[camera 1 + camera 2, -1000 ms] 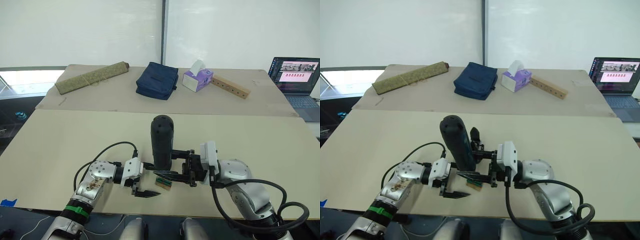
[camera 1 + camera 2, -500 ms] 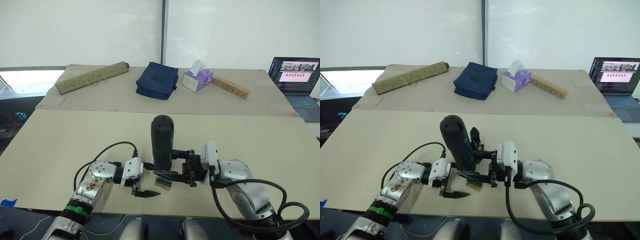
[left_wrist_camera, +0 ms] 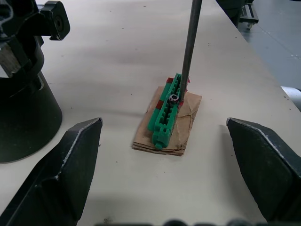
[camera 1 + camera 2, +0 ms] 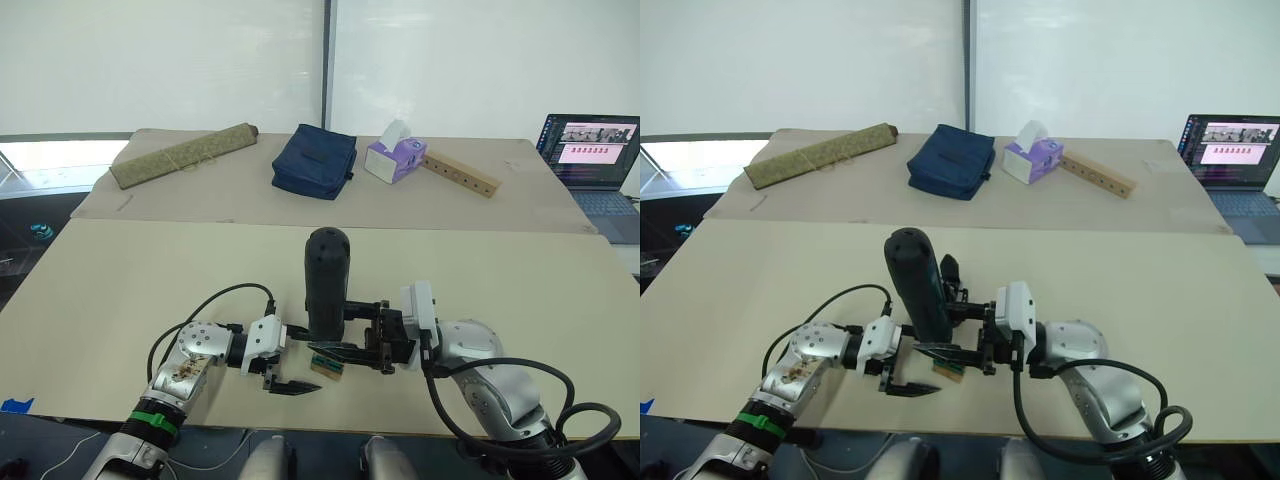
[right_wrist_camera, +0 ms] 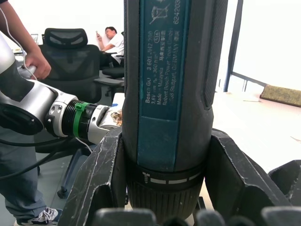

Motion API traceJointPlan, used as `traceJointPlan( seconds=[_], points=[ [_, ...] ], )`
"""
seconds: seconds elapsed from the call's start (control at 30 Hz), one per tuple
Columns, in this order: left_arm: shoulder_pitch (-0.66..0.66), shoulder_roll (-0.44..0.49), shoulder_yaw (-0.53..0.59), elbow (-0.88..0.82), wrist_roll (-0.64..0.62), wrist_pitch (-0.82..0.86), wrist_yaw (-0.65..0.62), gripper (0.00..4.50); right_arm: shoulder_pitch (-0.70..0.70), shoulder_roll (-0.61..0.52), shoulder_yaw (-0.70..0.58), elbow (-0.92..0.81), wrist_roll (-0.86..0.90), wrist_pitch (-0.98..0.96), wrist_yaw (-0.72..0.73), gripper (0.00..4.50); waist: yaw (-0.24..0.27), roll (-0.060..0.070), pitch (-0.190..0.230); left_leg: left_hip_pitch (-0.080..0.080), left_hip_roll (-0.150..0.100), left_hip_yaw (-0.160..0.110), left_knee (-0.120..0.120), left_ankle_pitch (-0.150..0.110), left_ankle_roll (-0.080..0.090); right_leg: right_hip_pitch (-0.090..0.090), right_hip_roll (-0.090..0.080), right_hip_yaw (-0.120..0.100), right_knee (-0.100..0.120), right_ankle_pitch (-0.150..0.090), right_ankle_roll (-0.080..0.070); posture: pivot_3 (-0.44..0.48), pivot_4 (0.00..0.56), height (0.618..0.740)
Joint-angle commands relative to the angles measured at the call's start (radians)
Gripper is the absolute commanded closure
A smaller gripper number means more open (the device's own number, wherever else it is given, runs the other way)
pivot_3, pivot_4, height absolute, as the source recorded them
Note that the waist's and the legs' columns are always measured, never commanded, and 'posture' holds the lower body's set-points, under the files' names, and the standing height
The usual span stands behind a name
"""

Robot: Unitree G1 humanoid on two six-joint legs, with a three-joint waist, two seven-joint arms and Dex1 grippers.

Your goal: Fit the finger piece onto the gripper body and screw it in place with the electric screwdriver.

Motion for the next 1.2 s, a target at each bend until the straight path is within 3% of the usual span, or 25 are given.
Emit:
traceJointPlan(
  seconds=[0.03,1.2],
  points=[
    [0.027,-0.004,-0.046,0.014,0.02,0.022,-0.004,0.05,-0.005,0.01,-0.026,-0.031,0.032,-0.009,-0.007,2.6,0.0,0.0,0.0,0.0,0.0,0.0,0.0,0.0,0.0,0.0,0.0,0.0,0.0,0.0,0.0,0.0,0.15,0.74],
    [0.026,-0.008,-0.047,0.018,0.023,0.023,0.003,0.05,-0.023,-0.006,-0.047,-0.05,0.091,0.027,-0.001,2.6,0.0,0.0,0.0,0.0,0.0,0.0,0.0,0.0,0.0,0.0,0.0,0.0,0.0,0.0,0.0,0.0,0.15,0.74]
  ],
)
